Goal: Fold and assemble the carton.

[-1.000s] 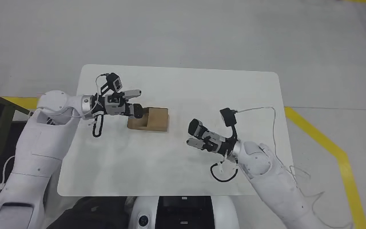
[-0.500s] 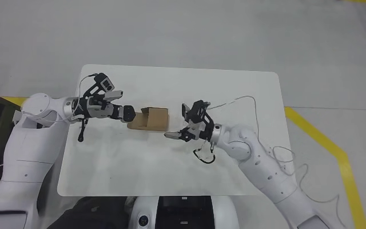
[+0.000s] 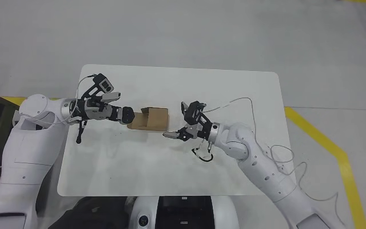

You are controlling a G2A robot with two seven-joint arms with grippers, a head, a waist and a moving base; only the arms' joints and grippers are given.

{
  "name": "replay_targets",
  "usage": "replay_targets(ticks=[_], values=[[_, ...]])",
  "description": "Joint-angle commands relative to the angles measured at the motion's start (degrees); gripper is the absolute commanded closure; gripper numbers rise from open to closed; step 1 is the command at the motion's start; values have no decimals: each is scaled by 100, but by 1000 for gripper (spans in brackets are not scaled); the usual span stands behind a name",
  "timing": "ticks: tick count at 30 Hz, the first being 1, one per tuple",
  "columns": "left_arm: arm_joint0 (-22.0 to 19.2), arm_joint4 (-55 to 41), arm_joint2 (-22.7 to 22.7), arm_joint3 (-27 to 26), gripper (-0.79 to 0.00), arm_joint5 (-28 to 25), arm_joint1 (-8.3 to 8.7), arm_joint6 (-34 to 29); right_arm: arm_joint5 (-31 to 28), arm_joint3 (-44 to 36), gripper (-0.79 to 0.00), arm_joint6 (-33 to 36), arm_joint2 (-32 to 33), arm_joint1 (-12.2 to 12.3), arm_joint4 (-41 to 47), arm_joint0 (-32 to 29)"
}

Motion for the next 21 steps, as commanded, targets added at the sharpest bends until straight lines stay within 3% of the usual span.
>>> replay_targets(ticks=[1,10,21], values=[[0,0,0,0,-785,0,0,0,215,-26,-785,254,-180,-37,-760,162],[0,0,0,0,-785,0,0,0,-95,1405,-785,-144,-961,-382,-1761,1252],[0,0,0,0,-785,0,0,0,-518,2666,-785,-517,-1653,-895,-1857,2045]])
